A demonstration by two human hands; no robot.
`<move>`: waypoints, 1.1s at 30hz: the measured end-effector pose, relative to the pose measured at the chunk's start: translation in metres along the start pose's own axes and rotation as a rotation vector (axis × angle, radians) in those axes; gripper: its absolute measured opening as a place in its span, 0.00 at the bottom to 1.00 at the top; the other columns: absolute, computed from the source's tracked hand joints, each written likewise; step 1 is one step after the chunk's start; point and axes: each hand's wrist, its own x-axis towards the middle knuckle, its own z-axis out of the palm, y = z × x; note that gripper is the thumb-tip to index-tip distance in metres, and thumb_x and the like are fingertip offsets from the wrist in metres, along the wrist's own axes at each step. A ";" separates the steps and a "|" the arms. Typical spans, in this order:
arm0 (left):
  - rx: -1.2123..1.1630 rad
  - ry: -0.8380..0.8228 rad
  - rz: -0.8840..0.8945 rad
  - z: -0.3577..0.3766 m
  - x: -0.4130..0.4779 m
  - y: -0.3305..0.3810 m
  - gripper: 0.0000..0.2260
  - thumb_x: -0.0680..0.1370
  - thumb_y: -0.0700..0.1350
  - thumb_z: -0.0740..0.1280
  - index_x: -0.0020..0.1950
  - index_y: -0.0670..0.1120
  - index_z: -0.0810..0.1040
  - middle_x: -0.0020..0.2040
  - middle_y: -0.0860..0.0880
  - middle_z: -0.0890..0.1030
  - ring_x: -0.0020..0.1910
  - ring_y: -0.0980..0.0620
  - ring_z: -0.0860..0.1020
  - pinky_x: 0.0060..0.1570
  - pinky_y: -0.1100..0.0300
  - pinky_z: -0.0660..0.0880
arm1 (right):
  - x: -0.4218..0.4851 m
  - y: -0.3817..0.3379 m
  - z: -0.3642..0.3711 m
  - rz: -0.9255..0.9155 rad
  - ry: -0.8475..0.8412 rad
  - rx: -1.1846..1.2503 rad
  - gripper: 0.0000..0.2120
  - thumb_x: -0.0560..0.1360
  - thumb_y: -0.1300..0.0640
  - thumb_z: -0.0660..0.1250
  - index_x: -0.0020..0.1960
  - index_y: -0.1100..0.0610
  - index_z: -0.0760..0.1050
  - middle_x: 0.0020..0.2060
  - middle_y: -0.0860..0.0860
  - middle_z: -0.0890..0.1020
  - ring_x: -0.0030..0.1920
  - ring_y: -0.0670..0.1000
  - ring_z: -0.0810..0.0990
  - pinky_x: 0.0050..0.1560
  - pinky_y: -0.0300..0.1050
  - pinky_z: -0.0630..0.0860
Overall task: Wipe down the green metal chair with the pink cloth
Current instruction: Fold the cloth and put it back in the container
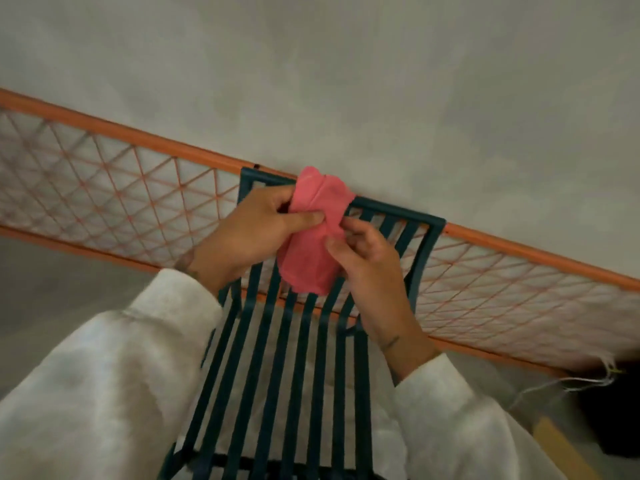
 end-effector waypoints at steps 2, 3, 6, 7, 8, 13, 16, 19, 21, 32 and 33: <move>-0.033 -0.038 -0.024 0.013 -0.009 0.002 0.12 0.75 0.44 0.70 0.58 0.50 0.81 0.50 0.52 0.85 0.49 0.55 0.83 0.50 0.56 0.80 | -0.018 -0.003 -0.013 0.039 0.078 -0.012 0.15 0.76 0.58 0.70 0.62 0.53 0.76 0.54 0.52 0.83 0.53 0.49 0.83 0.52 0.47 0.81; -0.039 -0.059 -0.033 0.018 -0.014 0.003 0.12 0.75 0.45 0.70 0.59 0.50 0.80 0.50 0.52 0.85 0.49 0.55 0.83 0.50 0.58 0.80 | -0.027 -0.005 -0.018 0.046 0.116 -0.026 0.16 0.76 0.59 0.71 0.62 0.53 0.76 0.53 0.53 0.83 0.53 0.50 0.83 0.51 0.46 0.81; -0.042 -0.126 -0.071 0.037 -0.029 -0.002 0.14 0.75 0.46 0.71 0.60 0.48 0.80 0.52 0.52 0.85 0.50 0.55 0.83 0.51 0.59 0.80 | -0.056 -0.003 -0.034 0.081 0.166 -0.013 0.18 0.75 0.63 0.71 0.64 0.56 0.75 0.49 0.54 0.85 0.49 0.48 0.84 0.44 0.39 0.80; -0.050 -0.148 -0.080 0.044 -0.033 -0.003 0.14 0.75 0.47 0.71 0.60 0.48 0.80 0.52 0.51 0.85 0.50 0.55 0.83 0.50 0.59 0.80 | -0.066 -0.002 -0.039 0.090 0.175 0.015 0.19 0.75 0.64 0.70 0.65 0.57 0.74 0.49 0.54 0.85 0.49 0.48 0.84 0.44 0.38 0.80; -0.052 -0.170 -0.088 0.050 -0.037 -0.004 0.14 0.74 0.47 0.71 0.60 0.48 0.80 0.52 0.52 0.84 0.50 0.55 0.83 0.50 0.59 0.80 | -0.075 0.001 -0.044 0.099 0.186 0.032 0.20 0.75 0.65 0.70 0.66 0.57 0.73 0.49 0.55 0.85 0.49 0.49 0.84 0.45 0.38 0.80; -0.063 -0.264 -0.149 0.088 -0.052 -0.014 0.16 0.74 0.49 0.71 0.62 0.51 0.79 0.54 0.54 0.84 0.50 0.58 0.82 0.50 0.59 0.79 | -0.111 0.015 -0.075 0.160 0.234 0.029 0.24 0.74 0.65 0.72 0.67 0.54 0.72 0.50 0.55 0.85 0.54 0.53 0.83 0.55 0.52 0.81; -0.074 -0.298 -0.175 0.115 -0.056 -0.024 0.15 0.75 0.50 0.71 0.61 0.51 0.79 0.53 0.54 0.84 0.49 0.59 0.83 0.48 0.60 0.79 | -0.124 0.027 -0.097 0.186 0.257 0.015 0.24 0.73 0.66 0.72 0.67 0.53 0.72 0.49 0.54 0.85 0.53 0.53 0.84 0.55 0.58 0.80; -0.087 -0.366 -0.229 0.146 -0.059 -0.039 0.17 0.74 0.50 0.71 0.62 0.52 0.78 0.55 0.54 0.84 0.52 0.56 0.82 0.54 0.54 0.79 | -0.137 0.043 -0.123 0.201 0.304 0.005 0.23 0.73 0.66 0.72 0.66 0.52 0.74 0.48 0.52 0.84 0.53 0.54 0.83 0.54 0.60 0.81; -0.066 -0.441 -0.244 0.175 -0.062 -0.049 0.20 0.73 0.48 0.73 0.64 0.53 0.76 0.56 0.53 0.83 0.55 0.54 0.81 0.58 0.51 0.77 | -0.147 0.059 -0.150 0.218 0.332 -0.014 0.22 0.73 0.64 0.72 0.64 0.49 0.74 0.49 0.51 0.84 0.54 0.53 0.83 0.55 0.60 0.80; -0.023 -0.398 -0.463 0.372 -0.096 -0.101 0.26 0.74 0.42 0.71 0.70 0.54 0.68 0.58 0.52 0.80 0.56 0.52 0.80 0.48 0.55 0.81 | -0.186 0.152 -0.343 0.298 0.147 -0.071 0.18 0.75 0.60 0.72 0.61 0.45 0.75 0.54 0.48 0.80 0.55 0.48 0.80 0.48 0.50 0.83; -0.029 -0.376 -0.481 0.389 -0.100 -0.109 0.26 0.74 0.42 0.72 0.70 0.54 0.68 0.58 0.50 0.80 0.55 0.50 0.81 0.46 0.54 0.81 | -0.189 0.161 -0.359 0.302 0.119 -0.086 0.18 0.75 0.61 0.71 0.61 0.45 0.74 0.54 0.48 0.80 0.55 0.48 0.80 0.46 0.48 0.84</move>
